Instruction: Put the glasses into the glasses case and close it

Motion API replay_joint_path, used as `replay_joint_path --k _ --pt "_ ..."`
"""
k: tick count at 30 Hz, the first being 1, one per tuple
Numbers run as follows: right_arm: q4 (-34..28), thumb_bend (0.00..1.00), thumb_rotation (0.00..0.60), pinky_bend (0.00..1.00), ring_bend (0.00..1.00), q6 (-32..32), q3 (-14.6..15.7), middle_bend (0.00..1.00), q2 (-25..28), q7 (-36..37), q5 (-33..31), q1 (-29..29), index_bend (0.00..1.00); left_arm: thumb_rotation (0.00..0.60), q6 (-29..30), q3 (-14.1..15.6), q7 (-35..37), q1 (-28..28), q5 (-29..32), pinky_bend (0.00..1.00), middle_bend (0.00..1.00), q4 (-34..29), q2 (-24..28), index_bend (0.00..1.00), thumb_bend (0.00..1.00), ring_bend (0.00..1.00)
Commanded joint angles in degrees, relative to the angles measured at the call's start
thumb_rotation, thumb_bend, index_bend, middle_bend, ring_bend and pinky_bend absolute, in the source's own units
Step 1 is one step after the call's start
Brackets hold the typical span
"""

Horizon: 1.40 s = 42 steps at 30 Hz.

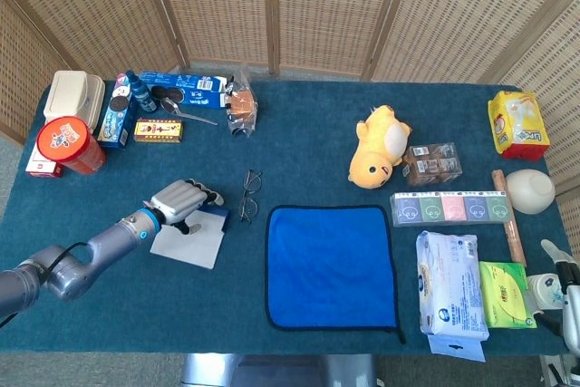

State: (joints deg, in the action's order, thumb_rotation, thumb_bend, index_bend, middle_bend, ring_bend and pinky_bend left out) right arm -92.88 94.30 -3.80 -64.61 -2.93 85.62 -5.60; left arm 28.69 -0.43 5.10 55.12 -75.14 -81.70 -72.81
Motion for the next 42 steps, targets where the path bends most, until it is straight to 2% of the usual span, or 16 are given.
replay_joint_path --k 1,7,11,17,24,34,42 --pt "0.09 0.31 0.6 0.37 0.29 -0.06 -0.02 0.26 -0.19 0.03 0.17 0.1 0.15 0.6 -0.64 1.15 -0.93 -0.59 0.48 0.18 0.34 -2.26 1.78 0.23 0.33 0.23" --pt "0.29 0.31 0.6 0.37 0.29 -0.01 0.03 0.26 -0.37 0.1 0.48 0.14 0.15 0.6 0.05 1.96 -1.48 -1.78 0.76 0.18 0.34 -5.46 3.53 0.23 0.33 0.23" --pt "0.42 0.3 0.6 0.37 0.29 -0.36 -0.05 0.26 -0.39 0.3 0.32 0.31 0.14 0.6 5.42 0.33 -2.57 -3.1 -0.47 0.19 0.3 -4.94 2.58 0.23 0.33 0.19" --pt "0.62 0.31 0.6 0.37 0.29 -0.54 -0.03 0.26 -0.59 0.35 0.26 0.37 0.14 0.6 14.15 -3.75 -3.97 -3.47 -3.12 0.19 0.22 3.11 -4.76 0.22 0.33 0.11" --pt "1.34 0.3 0.6 0.37 0.29 0.03 0.01 0.26 -0.63 1.16 -0.49 -0.41 0.14 0.599 13.79 -5.28 -4.62 -0.3 -4.81 0.14 0.17 14.45 -13.87 0.26 0.33 0.05" --pt "1.99 0.3 0.6 0.37 0.3 0.88 -0.21 0.26 -0.56 1.98 -0.85 -1.08 0.14 0.598 13.69 -4.09 -4.82 2.64 -8.7 0.09 0.12 25.05 -22.0 0.27 0.33 0.0" --pt "2.03 0.3 0.6 0.37 0.3 1.2 -0.27 0.26 -0.59 1.92 -1.04 -1.45 0.14 0.6 13.6 -2.75 -2.68 3.06 -10.37 0.06 0.08 28.36 -23.37 0.26 0.33 0.0"
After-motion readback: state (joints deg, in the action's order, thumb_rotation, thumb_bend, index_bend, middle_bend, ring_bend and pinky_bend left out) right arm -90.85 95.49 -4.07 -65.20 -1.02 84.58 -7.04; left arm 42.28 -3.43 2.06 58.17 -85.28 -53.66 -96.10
